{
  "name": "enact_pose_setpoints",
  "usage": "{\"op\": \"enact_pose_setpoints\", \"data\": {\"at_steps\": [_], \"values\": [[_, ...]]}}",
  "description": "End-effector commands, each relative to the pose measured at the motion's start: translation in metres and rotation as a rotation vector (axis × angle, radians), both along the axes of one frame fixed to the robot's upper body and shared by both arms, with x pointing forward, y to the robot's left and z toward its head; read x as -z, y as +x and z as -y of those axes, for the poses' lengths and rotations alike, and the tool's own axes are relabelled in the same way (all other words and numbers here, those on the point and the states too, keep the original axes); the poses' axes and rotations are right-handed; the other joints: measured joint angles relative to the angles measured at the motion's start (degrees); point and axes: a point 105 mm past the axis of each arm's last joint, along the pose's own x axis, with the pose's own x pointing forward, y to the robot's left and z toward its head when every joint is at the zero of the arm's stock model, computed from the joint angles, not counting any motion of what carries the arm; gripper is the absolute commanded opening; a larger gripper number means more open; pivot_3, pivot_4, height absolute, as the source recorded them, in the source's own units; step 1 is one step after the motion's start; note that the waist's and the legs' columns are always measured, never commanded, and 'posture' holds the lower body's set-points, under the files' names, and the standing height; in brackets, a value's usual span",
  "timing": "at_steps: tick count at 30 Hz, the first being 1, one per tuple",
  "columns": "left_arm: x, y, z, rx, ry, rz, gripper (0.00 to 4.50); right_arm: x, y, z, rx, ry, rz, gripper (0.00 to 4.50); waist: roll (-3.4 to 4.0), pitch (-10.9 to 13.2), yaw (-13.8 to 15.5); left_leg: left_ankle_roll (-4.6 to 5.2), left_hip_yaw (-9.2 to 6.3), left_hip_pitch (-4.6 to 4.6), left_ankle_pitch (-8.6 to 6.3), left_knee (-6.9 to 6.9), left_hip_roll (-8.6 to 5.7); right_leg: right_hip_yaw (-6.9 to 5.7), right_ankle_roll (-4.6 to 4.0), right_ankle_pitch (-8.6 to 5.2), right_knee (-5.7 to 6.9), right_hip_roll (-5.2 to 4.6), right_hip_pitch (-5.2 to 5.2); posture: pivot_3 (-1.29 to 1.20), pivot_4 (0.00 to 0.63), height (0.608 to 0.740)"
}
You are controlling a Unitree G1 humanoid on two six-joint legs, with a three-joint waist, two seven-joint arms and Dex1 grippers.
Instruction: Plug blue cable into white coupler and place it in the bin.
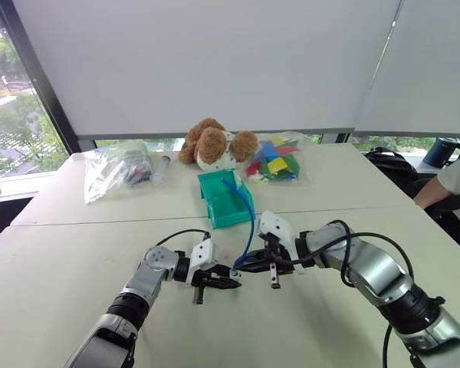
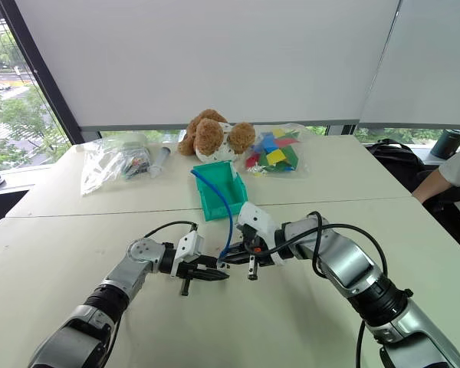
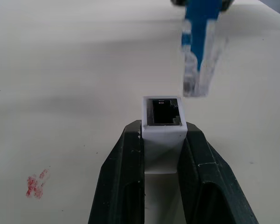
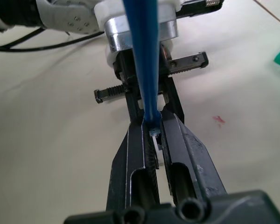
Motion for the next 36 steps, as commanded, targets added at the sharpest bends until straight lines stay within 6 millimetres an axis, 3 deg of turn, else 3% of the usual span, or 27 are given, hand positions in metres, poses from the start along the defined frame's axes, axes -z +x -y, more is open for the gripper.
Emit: {"op": "enact_pose_setpoints", "data": {"at_steps": [1, 12, 22, 36], "values": [[0.004, -0.001, -0.001, 0.006, 0.026, 0.002, 0.36, -0.008, 0.003, -0.006, -0.033, -0.001, 0.057, 0.0, 0.0, 0.0, 0.02, 0.0, 0.0, 0.0, 0.0, 0.0, 0.0, 0.0, 0.0, 0.0, 0.01, 0.0, 0.0, 0.0, 0.15, 0.74], [0.003, 0.0, 0.002, 0.007, 0.019, 0.01, 0.36, 0.002, 0.01, 0.0, -0.059, -0.075, 0.073, 0.0, 0.01, 0.0, 0.06, 0.0, 0.0, 0.01, 0.0, 0.03, 0.0, 0.0, 0.0, 0.0, 0.03, -0.01, 0.01, 0.0, 0.15, 0.74], [0.002, 0.002, 0.003, 0.003, 0.017, 0.02, 0.36, 0.007, 0.003, 0.006, -0.135, -0.172, 0.077, 0.0, 0.01, -0.01, 0.19, 0.0, 0.0, 0.01, 0.0, 0.07, -0.02, -0.01, 0.0, 0.01, 0.04, -0.04, 0.04, 0.0, 0.15, 0.74], [-0.001, 0.004, 0.005, -0.003, 0.007, 0.045, 0.36, 0.031, 0.015, -0.017, -0.227, -0.266, -0.012, 0.0, 0.02, -0.09, 0.06, 0.0, -0.01, 0.14, 0.0, 0.16, -0.03, -0.02, -0.02, 0.02, 0.15, -0.05, 0.15, 0.0, 0.15, 0.74]]}}
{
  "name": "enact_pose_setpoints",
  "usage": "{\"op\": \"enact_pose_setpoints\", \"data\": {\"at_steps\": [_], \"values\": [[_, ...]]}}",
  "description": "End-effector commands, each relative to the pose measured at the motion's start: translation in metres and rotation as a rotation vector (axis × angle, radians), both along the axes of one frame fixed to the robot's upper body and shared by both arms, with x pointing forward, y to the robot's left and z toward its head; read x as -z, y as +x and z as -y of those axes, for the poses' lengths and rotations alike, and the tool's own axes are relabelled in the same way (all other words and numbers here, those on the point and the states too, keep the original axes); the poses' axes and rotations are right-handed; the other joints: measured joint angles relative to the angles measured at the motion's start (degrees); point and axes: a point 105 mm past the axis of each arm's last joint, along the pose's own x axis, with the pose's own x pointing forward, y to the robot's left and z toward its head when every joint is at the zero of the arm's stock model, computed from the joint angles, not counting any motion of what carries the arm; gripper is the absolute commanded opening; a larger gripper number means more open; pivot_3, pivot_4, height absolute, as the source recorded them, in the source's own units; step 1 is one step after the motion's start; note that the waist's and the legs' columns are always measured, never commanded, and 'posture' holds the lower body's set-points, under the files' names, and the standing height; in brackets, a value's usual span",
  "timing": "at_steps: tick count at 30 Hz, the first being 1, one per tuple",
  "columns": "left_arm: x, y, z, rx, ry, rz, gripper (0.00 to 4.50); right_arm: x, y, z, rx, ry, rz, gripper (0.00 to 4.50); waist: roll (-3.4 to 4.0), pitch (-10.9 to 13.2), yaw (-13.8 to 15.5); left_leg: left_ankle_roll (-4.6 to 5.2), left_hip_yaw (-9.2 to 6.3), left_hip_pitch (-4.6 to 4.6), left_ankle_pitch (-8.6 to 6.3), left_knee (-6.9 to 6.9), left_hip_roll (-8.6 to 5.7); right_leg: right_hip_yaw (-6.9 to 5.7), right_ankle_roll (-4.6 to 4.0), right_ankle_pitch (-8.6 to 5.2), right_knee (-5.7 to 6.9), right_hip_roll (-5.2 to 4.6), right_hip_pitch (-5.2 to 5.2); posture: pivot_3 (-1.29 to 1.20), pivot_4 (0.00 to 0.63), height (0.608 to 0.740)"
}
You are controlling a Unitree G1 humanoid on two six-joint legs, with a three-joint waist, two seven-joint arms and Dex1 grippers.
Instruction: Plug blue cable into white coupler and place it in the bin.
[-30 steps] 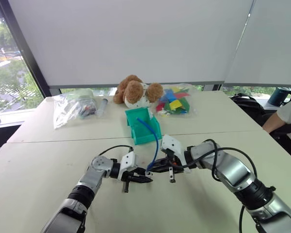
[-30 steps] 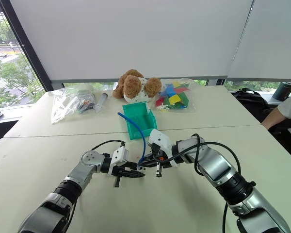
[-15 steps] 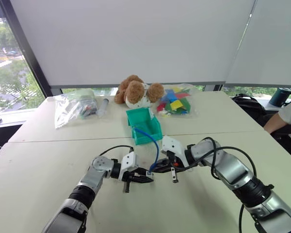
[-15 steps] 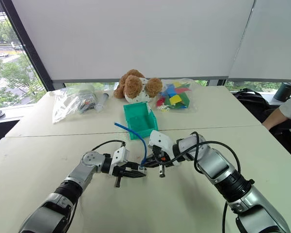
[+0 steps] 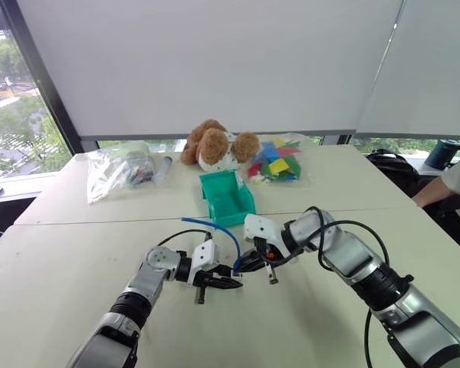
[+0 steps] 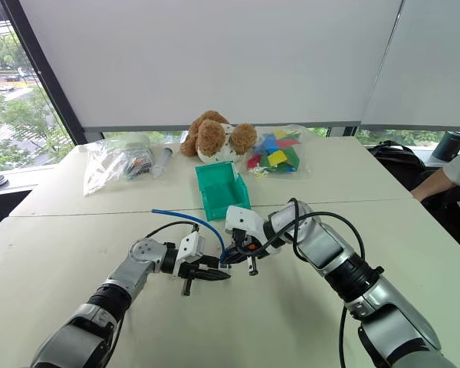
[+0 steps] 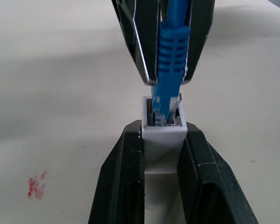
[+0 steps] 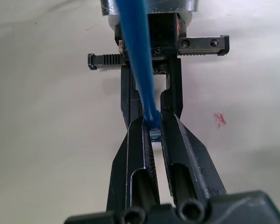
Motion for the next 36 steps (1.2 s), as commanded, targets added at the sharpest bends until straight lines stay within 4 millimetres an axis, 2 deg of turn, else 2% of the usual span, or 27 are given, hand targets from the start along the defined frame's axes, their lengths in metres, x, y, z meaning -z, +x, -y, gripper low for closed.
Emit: {"op": "enact_pose_setpoints", "data": {"at_steps": [1, 9, 12, 18, 22, 26, 32, 36], "values": [[-0.003, 0.002, 0.003, -0.006, 0.001, 0.029, 0.36, 0.023, -0.005, -0.007, -0.04, -0.067, -0.058, 0.0, 0.01, -0.02, -0.04, 0.0, 0.0, 0.03, 0.0, 0.0, 0.0, 0.0, 0.0, 0.0, 0.01, 0.0, 0.02, 0.0, 0.15, 0.74], [-0.004, 0.002, 0.001, -0.03, -0.014, 0.032, 0.36, 0.074, -0.022, -0.008, -0.065, -0.156, -0.168, 0.0, -0.02, -0.98, -0.28, 0.0, 0.02, 0.27, 0.0, -0.08, 0.01, 0.02, -0.02, 0.0, 0.02, 0.03, 0.2, 0.0, 0.15, 0.74], [-0.004, 0.0, -0.001, -0.034, -0.016, 0.032, 0.36, 0.09, -0.024, -0.01, -0.05, -0.182, -0.199, 0.0, -0.09, -1.26, -0.63, 0.09, 0.02, 1.1, -0.06, -0.31, 0.06, 0.02, -0.19, -0.11, -0.11, 0.09, 0.97, 0.0, 0.15, 0.74], [-0.004, -0.007, -0.011, -0.036, 0.002, 0.04, 0.36, 0.109, -0.022, -0.009, -0.027, -0.229, -0.206, 0.0, -0.21, -1.9, -2.08, 0.2, 0.01, 2.12, -0.15, -0.83, 0.21, 0.0, -0.68, -0.47, -0.1, 0.18, 1.66, 0.0, 0.15, 0.74], [-0.007, -0.011, -0.031, -0.075, 0.032, 0.038, 2.36, 0.103, -0.021, -0.013, -0.009, -0.186, -0.238, 0.0, -0.16, -2.11, -2.06, 0.2, 0.0, 2.41, -0.14, -1.27, 0.29, 0.03, -0.81, -0.53, -0.05, 0.24, 1.66, 0.0, 0.15, 0.74], [-0.018, -0.013, -0.052, -0.145, 0.027, 0.03, 4.45, 0.115, -0.023, -0.01, -0.008, -0.207, -0.25, 0.0, 0.09, -2.3, -1.82, 0.2, -0.03, 2.44, -0.14, -1.33, 0.58, 0.03, -1.03, -0.66, -0.01, 0.59, 1.66, 0.0, 0.15, 0.74], [-0.036, -0.01, -0.079, -0.28, -0.016, 0.02, 4.45, 0.14, -0.024, 0.0, -0.005, -0.29, -0.246, 0.0, 0.27, -2.34, 0.24, 0.19, -0.02, 2.43, -0.14, -1.29, 0.61, -0.03, -1.16, -0.95, -0.04, 0.37, 1.7, 0.0, 0.15, 0.74], [-0.044, -0.007, -0.089, -0.339, -0.034, 0.041, 4.45, 0.139, -0.016, 0.0, 0.051, -0.254, -0.255, 0.0, 0.1, -2.47, 1.0, 0.17, -0.09, 2.47, -0.14, -1.23, 0.49, -0.13, -1.17, -0.95, -0.28, -0.05, 1.68, 0.0, 0.15, 0.74]]}}
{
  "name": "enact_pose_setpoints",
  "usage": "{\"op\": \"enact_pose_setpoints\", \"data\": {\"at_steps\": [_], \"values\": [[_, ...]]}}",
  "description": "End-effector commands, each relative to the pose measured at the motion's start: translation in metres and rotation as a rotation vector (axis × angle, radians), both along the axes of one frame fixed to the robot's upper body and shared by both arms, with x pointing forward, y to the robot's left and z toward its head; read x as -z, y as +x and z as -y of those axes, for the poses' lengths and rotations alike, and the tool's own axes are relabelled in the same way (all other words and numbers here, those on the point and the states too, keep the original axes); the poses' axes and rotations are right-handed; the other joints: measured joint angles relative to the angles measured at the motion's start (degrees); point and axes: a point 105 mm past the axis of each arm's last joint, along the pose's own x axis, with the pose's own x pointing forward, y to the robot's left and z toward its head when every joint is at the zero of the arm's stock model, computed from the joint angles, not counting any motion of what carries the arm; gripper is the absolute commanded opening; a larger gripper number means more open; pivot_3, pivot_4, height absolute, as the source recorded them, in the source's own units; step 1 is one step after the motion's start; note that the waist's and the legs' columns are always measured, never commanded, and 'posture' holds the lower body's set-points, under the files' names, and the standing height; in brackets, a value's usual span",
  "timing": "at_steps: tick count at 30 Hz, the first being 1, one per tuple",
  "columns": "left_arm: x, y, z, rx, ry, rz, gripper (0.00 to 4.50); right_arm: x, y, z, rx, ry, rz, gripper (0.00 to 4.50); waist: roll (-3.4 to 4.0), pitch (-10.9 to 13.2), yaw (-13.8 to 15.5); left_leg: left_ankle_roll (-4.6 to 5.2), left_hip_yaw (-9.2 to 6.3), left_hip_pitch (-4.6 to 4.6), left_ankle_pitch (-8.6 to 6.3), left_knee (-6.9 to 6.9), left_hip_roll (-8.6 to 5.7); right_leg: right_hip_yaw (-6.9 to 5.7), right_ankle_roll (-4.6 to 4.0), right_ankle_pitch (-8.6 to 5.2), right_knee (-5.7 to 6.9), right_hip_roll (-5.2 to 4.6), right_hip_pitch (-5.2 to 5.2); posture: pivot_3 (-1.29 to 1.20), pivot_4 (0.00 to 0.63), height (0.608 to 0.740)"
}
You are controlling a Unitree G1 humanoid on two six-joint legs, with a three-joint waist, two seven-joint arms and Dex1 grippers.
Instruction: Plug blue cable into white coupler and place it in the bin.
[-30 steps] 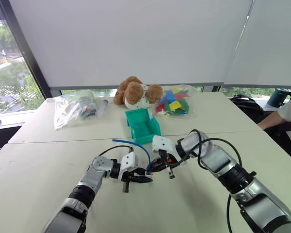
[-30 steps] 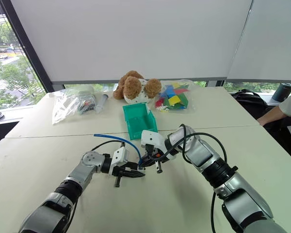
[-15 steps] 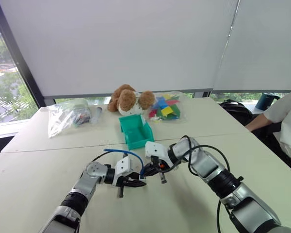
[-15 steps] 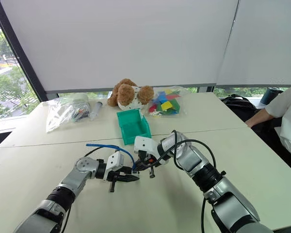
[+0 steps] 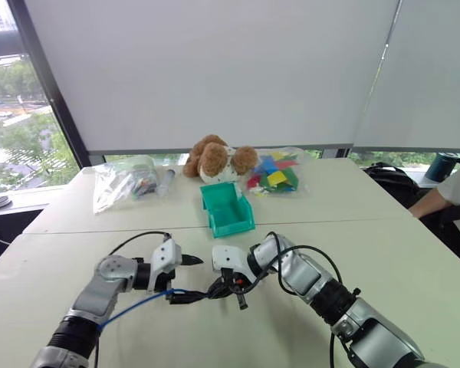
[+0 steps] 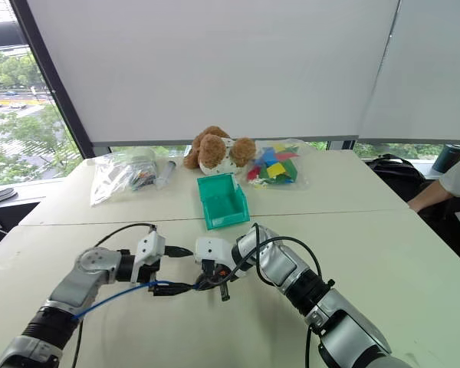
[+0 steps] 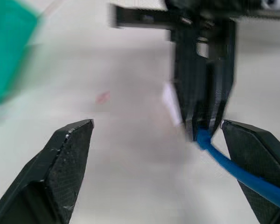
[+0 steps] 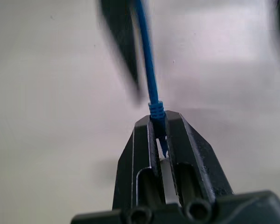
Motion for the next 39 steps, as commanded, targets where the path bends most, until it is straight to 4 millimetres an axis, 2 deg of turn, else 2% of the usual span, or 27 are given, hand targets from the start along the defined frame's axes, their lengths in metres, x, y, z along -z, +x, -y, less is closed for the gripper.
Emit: {"op": "enact_pose_setpoints", "data": {"at_steps": [1, 3, 7, 9, 12, 16, 23, 25, 29, 34, 39], "values": [[-0.022, 0.004, -0.005, -0.041, -0.04, 0.076, 4.45, 0.064, -0.004, 0.044, 0.173, -0.19, -0.194, 0.0, -0.12, -0.09, 0.05, -0.01, 0.0, 0.07, 0.0, 0.0, -0.03, 0.04, 0.0, 0.0, -0.05, -0.07, 0.06, 0.0, 0.15, 0.74], [-0.025, 0.004, -0.006, -0.054, -0.051, 0.081, 4.45, 0.055, 0.002, 0.043, 0.201, -0.147, -0.201, 0.0, -0.21, -0.14, 0.09, -0.01, 0.01, 0.16, -0.01, -0.02, -0.06, 0.06, 0.02, -0.01, -0.1, -0.23, 0.16, 0.0, 0.15, 0.74], [-0.025, 0.002, -0.007, -0.067, -0.058, 0.079, 4.45, 0.019, 0.012, 0.036, 0.245, 0.002, -0.215, 0.0, -0.07, -0.03, 0.34, -0.03, -0.02, 0.11, -0.01, -0.04, -0.1, 0.05, 0.01, 0.0, -0.1, -0.4, 0.11, 0.0, 0.15, 0.74], [-0.024, -0.001, -0.009, -0.074, -0.056, 0.073, 4.45, -0.007, 0.015, 0.031, 0.267, 0.103, -0.232, 0.0, -0.06, -0.02, 0.43, -0.04, -0.01, -0.41, 0.0, -0.03, -0.14, 0.0, -0.05, 0.05, -0.01, -0.5, -0.12, 0.0, 0.15, 0.74], [-0.024, -0.002, -0.011, -0.089, -0.062, 0.066, 4.45, -0.042, 0.018, 0.027, 0.304, 0.241, -0.252, 0.0, 0.07, 0.11, 0.38, -0.23, 0.01, -1.39, 0.14, 0.03, -0.21, -0.13, 0.02, 0.1, 0.13, -0.62, -1.0, 0.0, 0.15, 0.74], [-0.031, 0.0, -0.018, -0.122, -0.081, 0.067, 4.45, -0.085, 0.031, 0.032, 0.384, 0.387, -0.226, 0.0, 0.26, 0.53, 0.15, -0.27, 0.02, -2.34, 0.18, 0.12, -0.45, -0.12, 0.62, 0.45, 0.2, -0.71, -1.94, 0.0, 0.15, 0.74], [-0.037, 0.0, -0.029, -0.171, -0.098, 0.054, 4.45, -0.148, 0.054, 0.042, 0.49, 0.582, -0.169, 0.0, 0.25, 1.32, -1.22, -0.26, 0.1, -2.48, 0.18, 0.09, -0.54, -0.16, 0.71, 0.5, 0.17, -0.61, -2.06, 0.0, 0.15, 0.74], [-0.038, 0.001, -0.031, -0.182, -0.102, 0.053, 4.45, -0.161, 0.059, 0.042, 0.51, 0.624, -0.154, 0.0, 0.22, 1.42, -1.33, -0.26, 0.11, -2.48, 0.18, 0.09, -0.54, -0.15, 0.72, 0.5, 0.17, -0.59, -2.06, 0.0, 0.15, 0.74], [-0.04, 0.003, -0.032, -0.216, -0.121, 0.064, 4.45, -0.197, 0.094, 0.038, 0.632, 0.769, -0.145, 0.0, 0.23, 1.66, -1.55, -0.25, 0.16, -2.47, 0.18, 0.11, -0.49, -0.1, 0.73, 0.51, 0.19, -0.32, -2.08, 0.0, 0.15, 0.74], [-0.043, 0.002, -0.026, -0.234, -0.146, 0.075, 4.45, -0.193, 0.126, 0.022, 0.743, 0.792, -0.143, 0.0, 0.18, 1.74, -1.47, -0.26, 0.14, -2.47, 0.19, 0.08, -0.39, -0.04, 0.7, 0.53, 0.19, -0.18, -2.09, 0.0, 0.15, 0.74], [-0.049, 0.001, -0.025, -0.273, -0.175, 0.085, 4.45, -0.168, 0.143, 0.009, 0.848, 0.755, -0.108, 0.0, 0.17, 1.76, -1.46, -0.27, 0.21, -2.56, 0.19, 0.04, -0.34, -0.01, 0.7, 0.53, 0.16, -0.25, -2.14, 0.0, 0.15, 0.74]]}}
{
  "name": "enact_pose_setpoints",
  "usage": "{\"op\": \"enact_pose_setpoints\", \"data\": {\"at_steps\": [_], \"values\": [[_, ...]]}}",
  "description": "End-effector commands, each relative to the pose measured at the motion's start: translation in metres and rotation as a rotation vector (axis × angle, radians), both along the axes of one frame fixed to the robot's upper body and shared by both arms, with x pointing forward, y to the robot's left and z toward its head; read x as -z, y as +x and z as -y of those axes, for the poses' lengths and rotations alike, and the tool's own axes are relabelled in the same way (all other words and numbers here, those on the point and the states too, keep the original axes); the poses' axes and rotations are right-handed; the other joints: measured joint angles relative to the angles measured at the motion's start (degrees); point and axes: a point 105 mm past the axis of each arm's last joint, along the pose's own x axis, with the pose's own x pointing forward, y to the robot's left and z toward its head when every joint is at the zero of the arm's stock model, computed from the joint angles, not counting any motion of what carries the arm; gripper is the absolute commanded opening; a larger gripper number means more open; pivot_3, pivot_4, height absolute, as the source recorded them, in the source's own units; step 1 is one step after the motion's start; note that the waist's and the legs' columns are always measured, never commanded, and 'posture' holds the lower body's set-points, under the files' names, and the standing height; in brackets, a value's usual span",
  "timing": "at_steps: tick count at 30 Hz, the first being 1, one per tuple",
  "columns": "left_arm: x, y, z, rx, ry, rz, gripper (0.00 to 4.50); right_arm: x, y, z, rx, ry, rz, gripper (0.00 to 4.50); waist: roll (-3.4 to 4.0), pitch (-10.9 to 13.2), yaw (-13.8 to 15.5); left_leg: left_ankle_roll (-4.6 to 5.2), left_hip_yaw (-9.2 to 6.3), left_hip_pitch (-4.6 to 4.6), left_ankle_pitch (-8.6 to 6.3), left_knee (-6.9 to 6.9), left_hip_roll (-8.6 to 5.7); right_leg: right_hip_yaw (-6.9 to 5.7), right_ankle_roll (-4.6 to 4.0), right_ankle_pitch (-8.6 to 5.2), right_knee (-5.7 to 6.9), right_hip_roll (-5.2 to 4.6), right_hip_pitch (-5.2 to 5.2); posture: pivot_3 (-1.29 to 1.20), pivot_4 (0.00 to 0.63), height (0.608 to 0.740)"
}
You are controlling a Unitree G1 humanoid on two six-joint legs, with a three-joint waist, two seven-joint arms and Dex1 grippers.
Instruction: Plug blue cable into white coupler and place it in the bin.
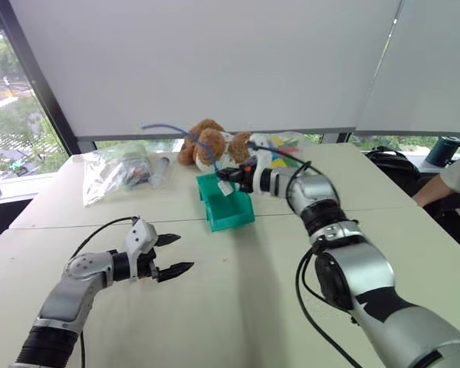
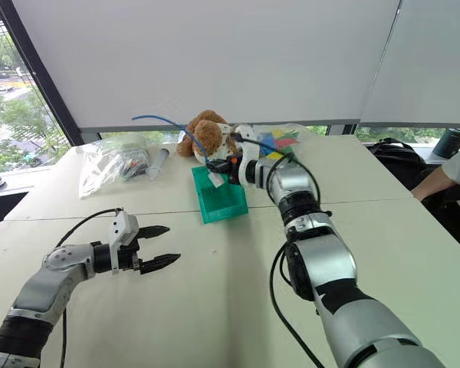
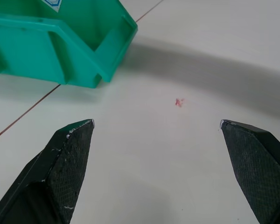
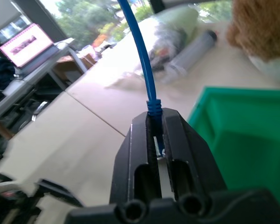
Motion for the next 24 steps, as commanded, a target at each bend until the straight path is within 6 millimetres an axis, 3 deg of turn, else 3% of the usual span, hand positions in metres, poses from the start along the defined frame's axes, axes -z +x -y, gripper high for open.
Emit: {"op": "enact_pose_setpoints", "data": {"at_steps": [1, 2, 5, 11, 12, 15, 17, 20, 24], "values": [[-0.017, -0.001, -0.002, -0.032, -0.037, 0.05, 4.45, -0.004, 0.007, -0.006, 0.05, -0.022, 0.052, 0.0, 0.0, 0.03, 0.05, -0.01, 0.0, -0.04, 0.0, 0.0, 0.0, 0.0, 0.0, 0.0, -0.01, -0.03, -0.02, 0.0, 0.15, 0.74], [-0.018, -0.002, -0.002, -0.042, -0.046, 0.047, 4.45, 0.003, 0.008, -0.006, 0.067, -0.042, 0.05, 0.0, 0.01, 0.04, 0.07, -0.02, 0.01, -0.08, 0.01, 0.0, 0.01, 0.0, 0.0, 0.0, -0.01, -0.1, -0.06, 0.0, 0.15, 0.74], [-0.02, -0.003, -0.005, -0.071, -0.07, 0.031, 4.5, 0.012, 0.01, -0.007, 0.089, -0.07, 0.056, 1.08, 0.03, 0.06, 0.02, -0.03, -0.01, -0.08, 0.01, -0.02, 0.03, -0.01, 0.02, 0.01, -0.01, -0.31, -0.08, 0.0, 0.15, 0.74], [-0.018, -0.009, -0.005, -0.088, -0.087, -0.016, 4.5, 0.001, 0.011, -0.005, 0.079, -0.037, 0.071, 4.19, 0.02, 0.07, -0.14, -0.12, -0.01, -0.05, 0.07, 0.0, -0.09, 0.0, 0.13, 0.07, 0.02, -0.45, -0.08, 0.0, 0.15, 0.74], [-0.017, -0.01, -0.004, -0.084, -0.085, -0.023, 4.5, -0.004, 0.011, -0.003, 0.078, -0.032, 0.081, 4.46, 0.03, 0.07, -0.13, -0.13, -0.01, -0.05, 0.08, 0.0, -0.1, 0.0, 0.14, 0.08, 0.03, -0.44, -0.08, 0.0, 0.15, 0.74], [-0.017, -0.013, -0.003, -0.076, -0.085, -0.039, 4.5, -0.019, 0.008, 0.005, 0.041, -0.01, 0.096, 4.46, 0.03, 0.07, -0.07, -0.15, -0.01, -0.04, 0.09, 0.01, -0.13, -0.01, 0.16, 0.09, 0.03, -0.45, -0.06, 0.0, 0.15, 0.74], [-0.019, -0.014, -0.002, -0.075, -0.094, -0.048, 4.5, -0.03, -0.004, 0.018, -0.046, -0.013, 0.11, 4.46, 0.04, 0.11, 0.16, -0.15, -0.01, -0.05, 0.09, 0.02, -0.14, -0.01, 0.16, 0.09, 0.03, -0.45, -0.06, 0.0, 0.15, 0.74], [-0.023, -0.017, -0.003, -0.076, -0.106, -0.048, 4.5, -0.031, -0.037, 0.039, -0.145, -0.043, 0.127, 4.46, 0.03, 0.11, 0.78, -0.15, -0.06, -0.09, 0.09, 0.03, -0.16, -0.07, 0.18, 0.08, -0.03, -0.47, 0.02, 0.0, 0.15, 0.74], [-0.033, -0.019, -0.005, -0.088, -0.126, -0.04, 4.5, -0.017, -0.086, 0.073, -0.165, -0.113, 0.118, 4.46, 0.04, 0.13, 0.63, -0.15, -0.16, -0.13, 0.08, 0.01, -0.21, -0.09, 0.26, 0.03, -0.15, -0.58, 0.1, 0.0, 0.15, 0.74]]}}
